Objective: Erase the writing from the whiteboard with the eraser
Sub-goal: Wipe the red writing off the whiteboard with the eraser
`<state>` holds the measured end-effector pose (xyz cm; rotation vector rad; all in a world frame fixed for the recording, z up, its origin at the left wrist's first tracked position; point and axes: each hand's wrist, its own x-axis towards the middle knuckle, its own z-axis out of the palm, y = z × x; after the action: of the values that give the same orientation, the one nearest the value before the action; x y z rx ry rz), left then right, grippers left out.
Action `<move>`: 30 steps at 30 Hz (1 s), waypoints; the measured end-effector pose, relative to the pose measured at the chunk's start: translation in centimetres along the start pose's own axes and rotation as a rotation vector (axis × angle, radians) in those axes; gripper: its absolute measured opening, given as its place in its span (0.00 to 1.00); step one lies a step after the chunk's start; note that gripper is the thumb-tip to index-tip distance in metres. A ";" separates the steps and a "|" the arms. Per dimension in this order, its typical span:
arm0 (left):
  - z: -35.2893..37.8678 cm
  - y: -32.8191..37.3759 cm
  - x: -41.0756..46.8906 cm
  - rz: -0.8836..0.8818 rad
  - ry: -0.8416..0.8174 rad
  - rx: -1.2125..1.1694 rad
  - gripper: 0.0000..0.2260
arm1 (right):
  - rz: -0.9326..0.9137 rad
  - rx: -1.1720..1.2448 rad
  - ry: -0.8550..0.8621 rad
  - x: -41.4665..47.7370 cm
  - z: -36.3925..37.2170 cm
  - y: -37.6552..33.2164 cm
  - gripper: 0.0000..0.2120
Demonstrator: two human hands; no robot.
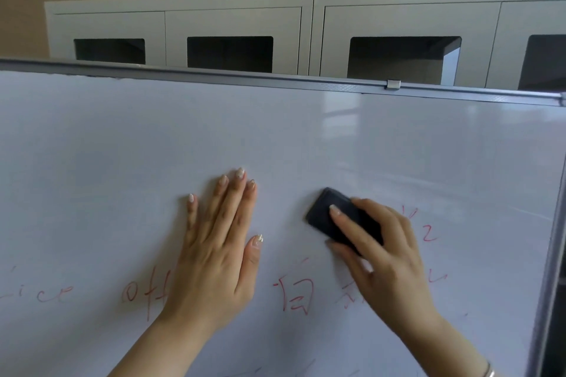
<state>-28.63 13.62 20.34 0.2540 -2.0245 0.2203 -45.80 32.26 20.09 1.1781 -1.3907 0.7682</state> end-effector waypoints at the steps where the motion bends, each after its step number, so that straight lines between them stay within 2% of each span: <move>1: 0.0 0.1 0.0 -0.002 0.002 -0.004 0.28 | 0.034 -0.007 0.032 0.2 -0.6 0.8 0.20; 6: -0.1 1.1 0.7 0.009 0.008 -0.012 0.28 | 0.219 -0.019 0.115 1.0 -2.9 4.8 0.21; 11: 0.1 2.0 1.6 0.050 0.001 -0.028 0.28 | 0.266 -0.021 0.117 1.0 -3.5 5.4 0.21; 18: 0.7 2.4 1.6 0.029 0.000 -0.039 0.28 | 0.019 0.010 -0.064 -3.6 -1.3 1.8 0.18; 23: 0.7 2.6 1.5 0.035 0.006 -0.048 0.28 | -0.004 -0.001 -0.068 -4.1 -1.5 2.1 0.16; 25: 0.7 2.5 1.5 0.033 -0.001 -0.064 0.27 | 0.035 -0.012 -0.033 -3.8 -2.0 3.0 0.17; 30: 0.6 2.4 1.5 0.032 -0.026 -0.071 0.27 | 0.287 -0.042 0.081 -2.4 -4.6 6.9 0.21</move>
<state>-30.43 15.61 21.35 0.1810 -2.0592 0.1660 -51.07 39.12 19.82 0.9148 -1.5184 0.9716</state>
